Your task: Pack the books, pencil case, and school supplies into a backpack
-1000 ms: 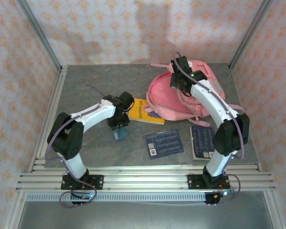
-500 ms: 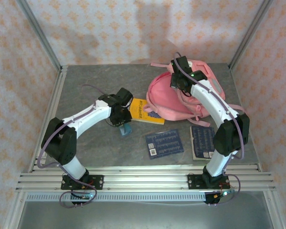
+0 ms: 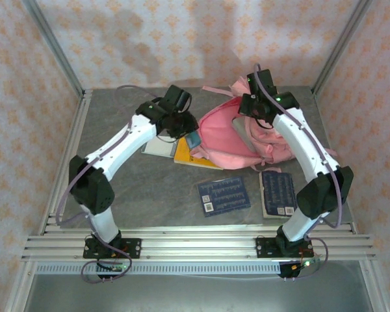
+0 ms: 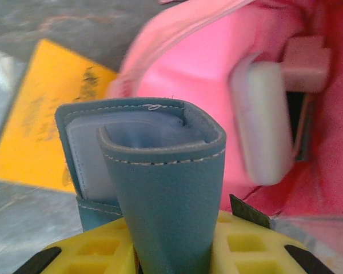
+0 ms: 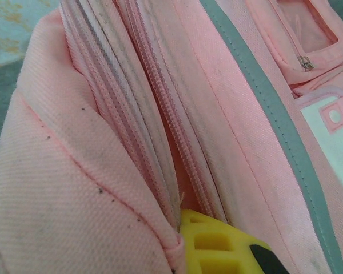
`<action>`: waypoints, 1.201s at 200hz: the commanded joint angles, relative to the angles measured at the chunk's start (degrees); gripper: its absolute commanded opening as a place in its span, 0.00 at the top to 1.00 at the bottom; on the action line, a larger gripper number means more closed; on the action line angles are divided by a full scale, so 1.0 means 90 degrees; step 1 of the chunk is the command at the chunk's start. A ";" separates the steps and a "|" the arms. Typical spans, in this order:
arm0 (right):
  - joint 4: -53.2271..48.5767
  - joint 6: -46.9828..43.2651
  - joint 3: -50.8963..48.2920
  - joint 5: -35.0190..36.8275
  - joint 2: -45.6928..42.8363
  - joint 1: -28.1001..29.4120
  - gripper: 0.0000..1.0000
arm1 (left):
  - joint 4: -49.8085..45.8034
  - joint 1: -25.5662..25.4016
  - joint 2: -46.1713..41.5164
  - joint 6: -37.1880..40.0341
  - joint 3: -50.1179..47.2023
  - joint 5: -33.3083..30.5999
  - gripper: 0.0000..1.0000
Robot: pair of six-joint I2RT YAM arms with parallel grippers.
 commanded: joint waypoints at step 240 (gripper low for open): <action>0.1501 0.1653 -0.0420 -0.2058 -0.0799 -0.0227 1.00 | 0.2772 -0.0608 0.5182 -0.1667 0.5037 0.2296 0.15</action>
